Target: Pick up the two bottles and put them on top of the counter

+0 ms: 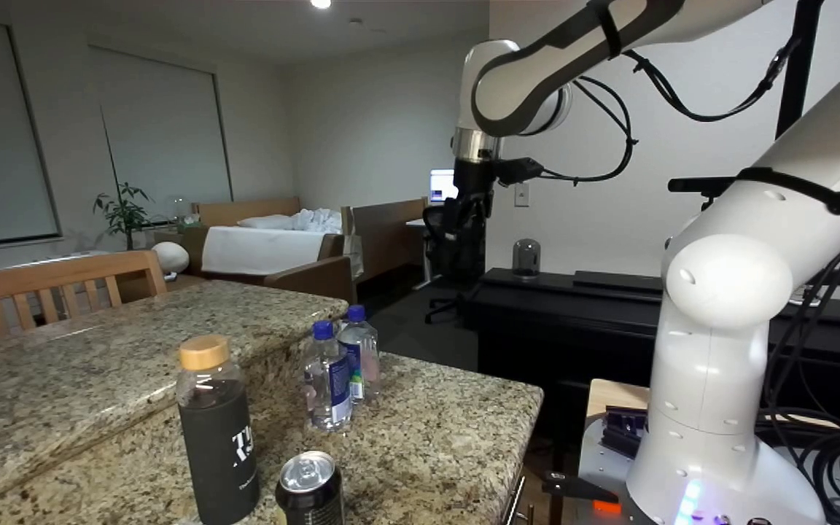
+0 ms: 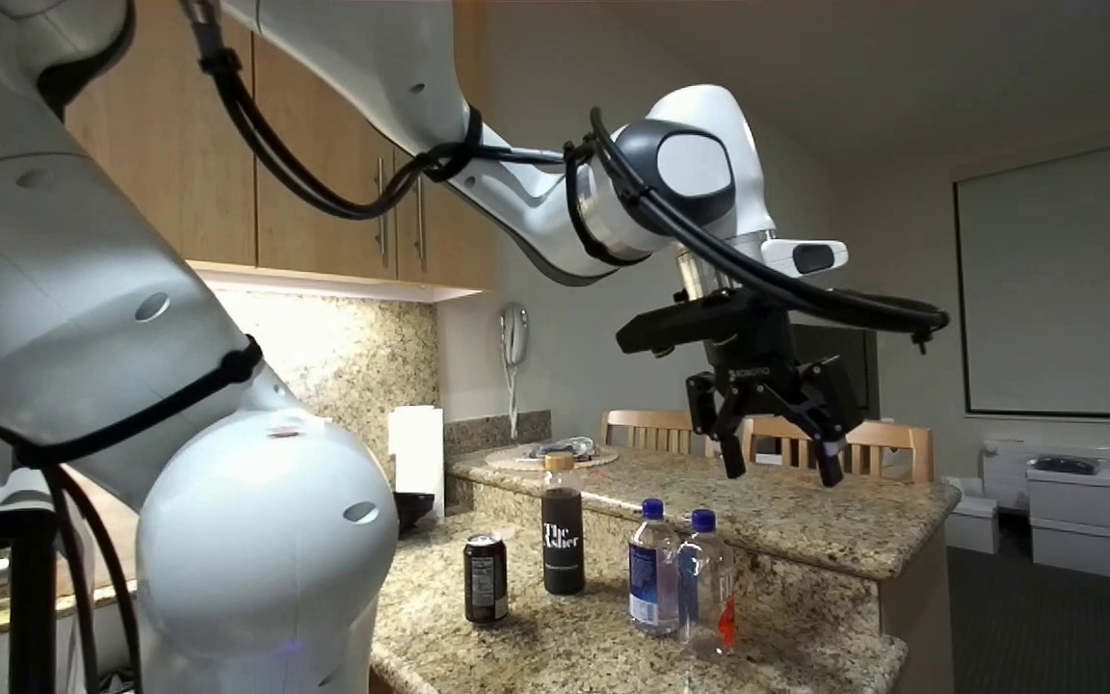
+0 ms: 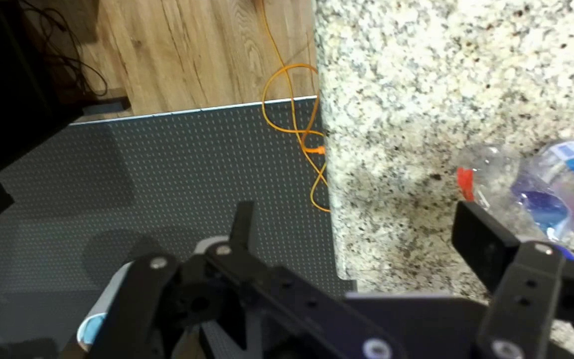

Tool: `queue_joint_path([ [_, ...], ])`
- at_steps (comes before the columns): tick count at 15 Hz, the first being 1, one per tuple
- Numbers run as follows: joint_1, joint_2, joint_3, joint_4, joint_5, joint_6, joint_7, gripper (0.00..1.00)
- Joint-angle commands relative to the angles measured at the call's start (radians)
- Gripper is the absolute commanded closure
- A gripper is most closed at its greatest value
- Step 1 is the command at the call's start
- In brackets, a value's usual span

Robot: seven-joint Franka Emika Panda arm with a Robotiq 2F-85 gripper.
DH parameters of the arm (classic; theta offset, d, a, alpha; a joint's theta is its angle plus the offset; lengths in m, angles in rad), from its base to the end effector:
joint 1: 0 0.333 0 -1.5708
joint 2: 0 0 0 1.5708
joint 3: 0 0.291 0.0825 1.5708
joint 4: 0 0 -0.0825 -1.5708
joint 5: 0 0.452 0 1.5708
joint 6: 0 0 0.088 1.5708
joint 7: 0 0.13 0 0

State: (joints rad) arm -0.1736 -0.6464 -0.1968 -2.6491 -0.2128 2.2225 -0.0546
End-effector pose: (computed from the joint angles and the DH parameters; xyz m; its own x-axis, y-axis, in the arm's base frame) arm 0.4207 -0.1629 0.3882 0.9646 -0.1647 0.2059 -0.1855 -0.9789 0.0859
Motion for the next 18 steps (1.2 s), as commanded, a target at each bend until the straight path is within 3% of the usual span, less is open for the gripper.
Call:
queue_joint_path([
  [1,0.088,0.075,0.013,0.065,0.110,0.008,-0.048,0.00],
  [6,0.209,0.193,0.002,0.129,0.268,0.003,-0.136,0.00],
  [7,0.163,0.134,0.038,0.094,0.225,-0.003,-0.073,0.00],
  [12,0.181,0.195,0.035,0.126,0.254,-0.003,-0.105,0.00],
  [18,0.224,0.253,0.024,0.147,0.325,0.137,-0.169,0.00],
])
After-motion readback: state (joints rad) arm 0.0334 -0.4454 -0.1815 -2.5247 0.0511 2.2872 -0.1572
